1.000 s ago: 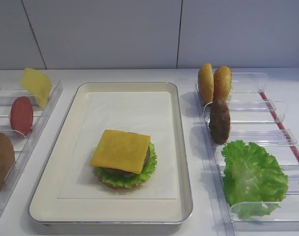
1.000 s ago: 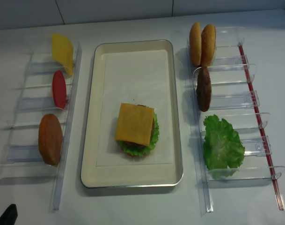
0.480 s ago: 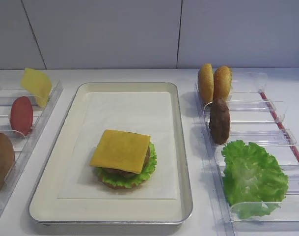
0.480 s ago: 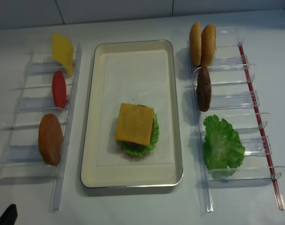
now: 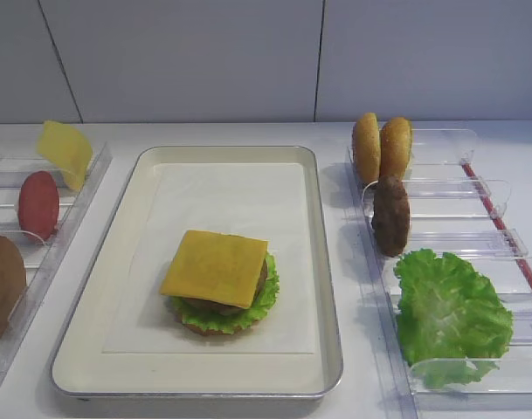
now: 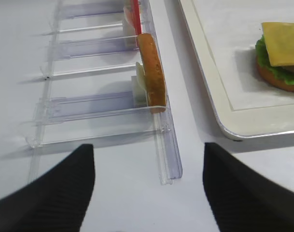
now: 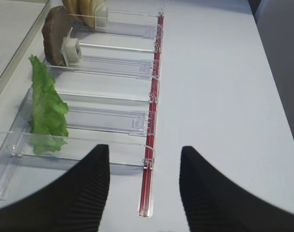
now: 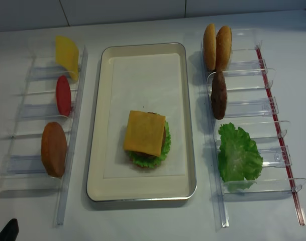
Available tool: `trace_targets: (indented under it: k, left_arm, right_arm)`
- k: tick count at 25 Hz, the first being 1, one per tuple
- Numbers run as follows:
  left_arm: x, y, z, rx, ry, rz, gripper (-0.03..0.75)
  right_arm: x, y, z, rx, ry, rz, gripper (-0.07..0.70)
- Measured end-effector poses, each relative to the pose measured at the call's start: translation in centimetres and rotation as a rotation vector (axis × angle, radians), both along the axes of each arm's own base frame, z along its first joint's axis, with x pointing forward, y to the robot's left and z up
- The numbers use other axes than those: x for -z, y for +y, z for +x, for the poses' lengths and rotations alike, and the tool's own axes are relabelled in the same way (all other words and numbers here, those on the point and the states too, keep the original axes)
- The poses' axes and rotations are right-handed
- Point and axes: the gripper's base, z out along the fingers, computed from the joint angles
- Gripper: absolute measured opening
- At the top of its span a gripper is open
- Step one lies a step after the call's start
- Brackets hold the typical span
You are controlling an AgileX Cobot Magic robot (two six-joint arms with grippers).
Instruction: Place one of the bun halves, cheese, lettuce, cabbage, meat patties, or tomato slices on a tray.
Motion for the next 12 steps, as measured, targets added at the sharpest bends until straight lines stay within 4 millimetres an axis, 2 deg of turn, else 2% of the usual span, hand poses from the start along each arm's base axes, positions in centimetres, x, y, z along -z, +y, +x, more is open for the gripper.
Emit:
trace_targets:
  k: [12]
  left_arm:
    - [0.00,0.00,0.00,0.000,0.000,0.000,0.435]
  right_arm:
    - [0.00,-0.02,0.00,0.001,0.000,-0.002,0.368]
